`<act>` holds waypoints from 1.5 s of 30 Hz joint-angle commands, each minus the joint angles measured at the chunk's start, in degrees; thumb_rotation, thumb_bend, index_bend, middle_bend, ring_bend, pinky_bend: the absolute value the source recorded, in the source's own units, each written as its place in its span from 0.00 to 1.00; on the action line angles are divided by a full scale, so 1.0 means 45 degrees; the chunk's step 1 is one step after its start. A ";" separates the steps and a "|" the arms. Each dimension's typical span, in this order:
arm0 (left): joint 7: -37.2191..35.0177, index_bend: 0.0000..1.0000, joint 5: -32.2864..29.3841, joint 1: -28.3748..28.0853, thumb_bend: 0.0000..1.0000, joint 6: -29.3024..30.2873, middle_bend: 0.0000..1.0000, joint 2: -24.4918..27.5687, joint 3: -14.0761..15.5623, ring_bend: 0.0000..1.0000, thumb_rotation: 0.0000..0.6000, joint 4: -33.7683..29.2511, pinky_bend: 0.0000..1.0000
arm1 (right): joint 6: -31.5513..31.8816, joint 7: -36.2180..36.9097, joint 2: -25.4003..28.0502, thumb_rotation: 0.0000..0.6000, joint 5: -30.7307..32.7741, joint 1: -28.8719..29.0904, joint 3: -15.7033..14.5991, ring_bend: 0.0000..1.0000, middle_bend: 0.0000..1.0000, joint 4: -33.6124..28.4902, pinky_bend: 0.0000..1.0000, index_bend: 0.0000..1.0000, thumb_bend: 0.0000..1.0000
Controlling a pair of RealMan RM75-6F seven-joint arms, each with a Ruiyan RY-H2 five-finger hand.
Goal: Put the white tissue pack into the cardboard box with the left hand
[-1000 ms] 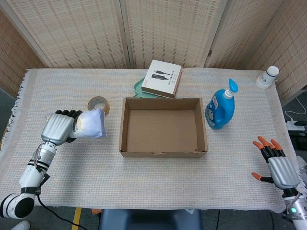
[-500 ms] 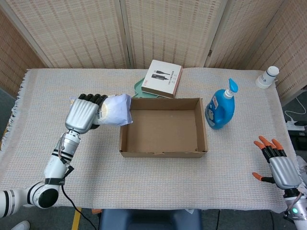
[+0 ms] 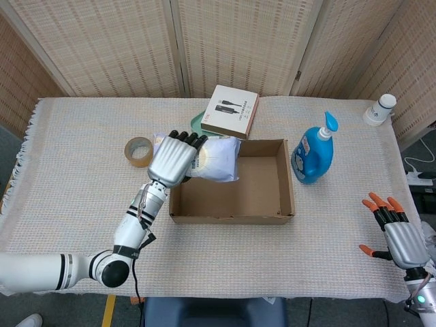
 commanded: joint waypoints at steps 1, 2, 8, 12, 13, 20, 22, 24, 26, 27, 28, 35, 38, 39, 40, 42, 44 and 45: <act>0.0295 0.52 -0.0509 -0.0621 0.31 -0.0100 0.59 -0.0626 -0.0123 0.48 1.00 0.0294 0.57 | 0.0018 0.0069 0.0044 1.00 0.0017 -0.0012 0.0013 0.00 0.00 -0.0018 0.00 0.13 0.00; 0.0332 0.52 -0.0598 -0.0761 0.31 -0.0109 0.59 -0.0786 -0.0125 0.48 1.00 0.0389 0.57 | 0.0038 0.0100 0.0062 1.00 0.0016 -0.0016 0.0021 0.00 0.00 -0.0027 0.00 0.13 0.00; 0.0228 0.52 -0.0513 -0.1475 0.31 -0.0094 0.59 -0.1855 0.0018 0.48 1.00 0.1086 0.57 | 0.0149 0.0321 0.0174 1.00 0.0022 -0.0057 0.0059 0.00 0.00 -0.0065 0.00 0.13 0.00; -0.0123 0.52 -0.0258 -0.1724 0.31 -0.0110 0.59 -0.2517 0.0125 0.49 1.00 0.1674 0.57 | 0.0167 0.0414 0.0216 1.00 0.0052 -0.0076 0.0078 0.00 0.00 -0.0060 0.00 0.13 0.00; -0.0194 0.52 -0.0187 -0.1777 0.31 -0.0128 0.59 -0.2661 0.0160 0.49 1.00 0.1861 0.57 | 0.0171 0.0436 0.0224 1.00 0.0048 -0.0078 0.0078 0.00 0.00 -0.0062 0.00 0.13 0.00; -0.1117 0.49 0.0513 -0.1876 0.31 -0.0177 0.58 -0.3615 0.0377 0.48 1.00 0.3212 0.56 | 0.0130 0.0500 0.0241 1.00 0.0053 -0.0078 0.0068 0.00 0.00 -0.0025 0.00 0.13 0.00; -0.1417 0.43 0.0733 -0.1820 0.30 -0.0208 0.52 -0.3769 0.0446 0.43 1.00 0.3497 0.52 | 0.0084 0.0502 0.0225 1.00 0.0081 -0.0071 0.0071 0.00 0.00 0.0000 0.00 0.13 0.00; -0.1714 0.33 0.0914 -0.1745 0.29 -0.0247 0.43 -0.3842 0.0473 0.35 1.00 0.3667 0.45 | 0.0054 0.0472 0.0204 1.00 0.0086 -0.0060 0.0070 0.00 0.00 0.0016 0.00 0.13 0.00; -0.1943 0.22 0.1064 -0.1659 0.27 -0.0293 0.32 -0.3848 0.0510 0.25 1.00 0.3748 0.34 | 0.0043 0.0444 0.0185 1.00 0.0080 -0.0055 0.0067 0.00 0.00 0.0021 0.00 0.13 0.00; -0.2025 0.15 0.1085 -0.1620 0.25 -0.0332 0.25 -0.3829 0.0518 0.19 1.00 0.3747 0.28 | 0.0040 0.0429 0.0177 1.00 0.0074 -0.0054 0.0063 0.00 0.00 0.0018 0.00 0.13 0.00; -0.2112 0.07 0.1107 -0.1574 0.24 -0.0336 0.17 -0.3811 0.0511 0.12 1.00 0.3744 0.22 | 0.0040 0.0413 0.0174 1.00 0.0068 -0.0055 0.0060 0.00 0.00 0.0012 0.00 0.13 0.00; -0.2888 0.00 0.1529 -0.1213 0.18 -0.0114 0.00 -0.3793 0.0383 0.00 1.00 0.3738 0.09 | 0.0112 0.0424 0.0166 1.00 0.0004 -0.0077 0.0042 0.00 0.00 -0.0030 0.00 0.13 0.00; -0.3025 0.00 0.1681 -0.1103 0.18 -0.0072 0.00 -0.3733 0.0385 0.00 1.00 0.3741 0.09 | 0.0084 0.0333 0.0156 1.00 0.0038 -0.0079 0.0047 0.00 0.00 -0.0043 0.00 0.13 0.00; -0.3032 0.00 0.1737 -0.1054 0.18 -0.0038 0.00 -0.3680 0.0391 0.00 1.00 0.3726 0.09 | 0.0067 0.0308 0.0152 1.00 0.0048 -0.0077 0.0047 0.00 0.00 -0.0046 0.00 0.13 0.00; -0.3023 0.00 0.1769 -0.1011 0.18 -0.0022 0.00 -0.3622 0.0408 0.00 1.00 0.3702 0.09 | 0.0058 0.0296 0.0148 1.00 0.0047 -0.0074 0.0045 0.00 0.00 -0.0051 0.00 0.13 0.00; -0.2994 0.00 0.1798 -0.0875 0.18 0.0015 0.00 -0.3421 0.0447 0.00 1.00 0.3578 0.08 | 0.0043 0.0258 0.0143 1.00 0.0042 -0.0069 0.0039 0.00 0.00 -0.0059 0.00 0.13 0.00; -0.2993 0.00 0.1834 -0.0654 0.18 0.0138 0.00 -0.3118 0.0491 0.00 1.00 0.3333 0.08 | 0.0028 0.0232 0.0126 1.00 0.0038 -0.0065 0.0032 0.00 0.00 -0.0062 0.00 0.13 0.00; -0.2995 0.00 0.1863 -0.0530 0.18 0.0206 0.00 -0.2936 0.0525 0.00 1.00 0.3183 0.08 | 0.0027 0.0220 0.0118 1.00 0.0027 -0.0063 0.0027 0.00 0.00 -0.0061 0.00 0.13 0.00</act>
